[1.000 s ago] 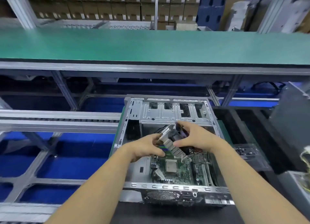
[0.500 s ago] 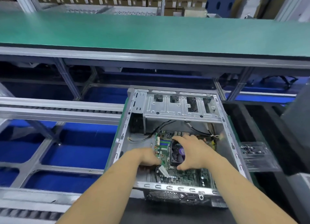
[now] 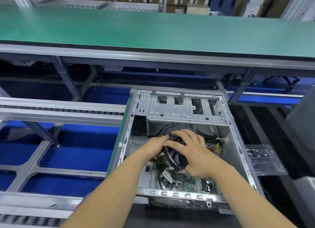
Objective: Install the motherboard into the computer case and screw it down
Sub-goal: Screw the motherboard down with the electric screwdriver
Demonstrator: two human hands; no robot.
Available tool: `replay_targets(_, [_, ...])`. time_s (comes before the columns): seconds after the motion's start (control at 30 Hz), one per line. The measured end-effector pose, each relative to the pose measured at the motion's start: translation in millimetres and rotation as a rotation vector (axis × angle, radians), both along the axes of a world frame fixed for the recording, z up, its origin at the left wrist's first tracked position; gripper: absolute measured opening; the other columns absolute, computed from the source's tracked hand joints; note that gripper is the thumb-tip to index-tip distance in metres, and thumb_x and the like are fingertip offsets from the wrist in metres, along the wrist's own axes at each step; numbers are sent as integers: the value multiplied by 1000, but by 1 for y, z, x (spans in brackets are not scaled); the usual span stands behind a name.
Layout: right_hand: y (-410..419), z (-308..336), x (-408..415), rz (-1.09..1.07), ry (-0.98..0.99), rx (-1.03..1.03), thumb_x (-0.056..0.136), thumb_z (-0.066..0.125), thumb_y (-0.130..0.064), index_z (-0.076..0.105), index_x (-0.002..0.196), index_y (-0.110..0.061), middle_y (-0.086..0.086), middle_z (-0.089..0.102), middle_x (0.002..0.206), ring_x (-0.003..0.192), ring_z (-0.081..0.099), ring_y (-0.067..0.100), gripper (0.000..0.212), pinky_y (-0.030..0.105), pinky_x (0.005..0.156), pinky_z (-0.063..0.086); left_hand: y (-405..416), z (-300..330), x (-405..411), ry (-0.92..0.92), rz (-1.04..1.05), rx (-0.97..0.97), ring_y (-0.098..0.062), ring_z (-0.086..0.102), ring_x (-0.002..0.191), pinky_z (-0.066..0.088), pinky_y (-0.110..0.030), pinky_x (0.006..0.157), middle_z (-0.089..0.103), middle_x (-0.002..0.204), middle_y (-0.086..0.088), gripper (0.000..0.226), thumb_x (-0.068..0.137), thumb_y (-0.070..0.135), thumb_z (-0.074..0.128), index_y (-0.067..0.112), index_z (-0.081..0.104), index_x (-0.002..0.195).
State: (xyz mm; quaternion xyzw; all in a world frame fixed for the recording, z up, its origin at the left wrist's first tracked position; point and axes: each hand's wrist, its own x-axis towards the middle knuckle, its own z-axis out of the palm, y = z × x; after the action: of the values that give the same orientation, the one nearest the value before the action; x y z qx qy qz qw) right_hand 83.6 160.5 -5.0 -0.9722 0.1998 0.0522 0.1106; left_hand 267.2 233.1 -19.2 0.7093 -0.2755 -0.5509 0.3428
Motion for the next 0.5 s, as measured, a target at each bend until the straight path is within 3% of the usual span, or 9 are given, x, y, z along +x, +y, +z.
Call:
replay_targets(0.07, [1, 5, -1, -25, -22, 47, 73, 59, 2, 6, 145, -64, -15, -9, 161, 150, -14, 15, 111, 53, 120, 9, 3, 0, 0, 118, -6, 53, -21, 60, 116, 46, -41, 102, 66, 123, -2, 53, 91, 63, 48, 27, 61, 128])
replay_targets(0.1, [2, 7, -2, -42, -26, 103, 74, 57, 7, 6, 144, -67, -19, -13, 160, 150, -11, 14, 113, 51, 119, 19, 3, -1, 1, 193, 6, 74, -22, 64, 112, 49, -42, 99, 69, 118, -3, 55, 89, 64, 53, 26, 62, 127])
replay_targets(0.17, [4, 11, -4, -64, -48, 249, 77, 54, 13, 7, 140, -75, -29, -22, 157, 150, 9, 18, 118, 35, 97, 47, 3, 1, 3, 369, 17, 105, -25, 70, 96, 55, -40, 89, 73, 101, -8, 55, 84, 63, 62, 19, 68, 118])
replay_targets(0.23, [6, 12, -4, -60, -76, 317, 79, 53, 16, 7, 136, -79, -34, -26, 154, 140, 35, 22, 120, 32, 71, 55, 4, 3, 6, 497, 19, 129, -28, 71, 89, 57, -41, 86, 73, 95, -10, 52, 77, 60, 72, 13, 76, 101])
replay_targets(0.27, [6, 12, -4, -59, -91, 323, 80, 53, 16, 8, 136, -80, -35, -26, 154, 139, 37, 20, 120, 35, 70, 57, 5, 3, 8, 533, 16, 124, -28, 72, 86, 57, -41, 83, 73, 92, -10, 48, 74, 58, 76, 14, 79, 91])
replay_targets(0.37, [4, 9, -4, -73, -166, 312, 79, 53, 17, 11, 137, -78, -36, -26, 154, 149, 14, 13, 119, 33, 88, 56, 6, 3, 11, 568, 18, 96, -27, 73, 84, 57, -41, 77, 74, 91, -6, 42, 64, 56, 83, 18, 80, 82])
replay_targets(0.43, [2, 7, -3, -122, -239, 309, 81, 57, 14, 12, 141, -76, -31, -19, 158, 154, 3, 12, 117, 32, 104, 44, 5, 4, 10, 622, 39, 100, -27, 73, 87, 57, -41, 77, 75, 97, -5, 45, 62, 55, 85, 18, 80, 86])
replay_targets(0.5, [-2, 3, -2, -259, -329, 391, 85, 66, 7, 12, 140, -77, -24, 0, 159, 150, 25, 16, 114, 29, 106, 45, 4, 5, 9, 685, 74, 74, -28, 72, 95, 56, -43, 85, 74, 109, -7, 46, 66, 52, 84, 16, 80, 95])
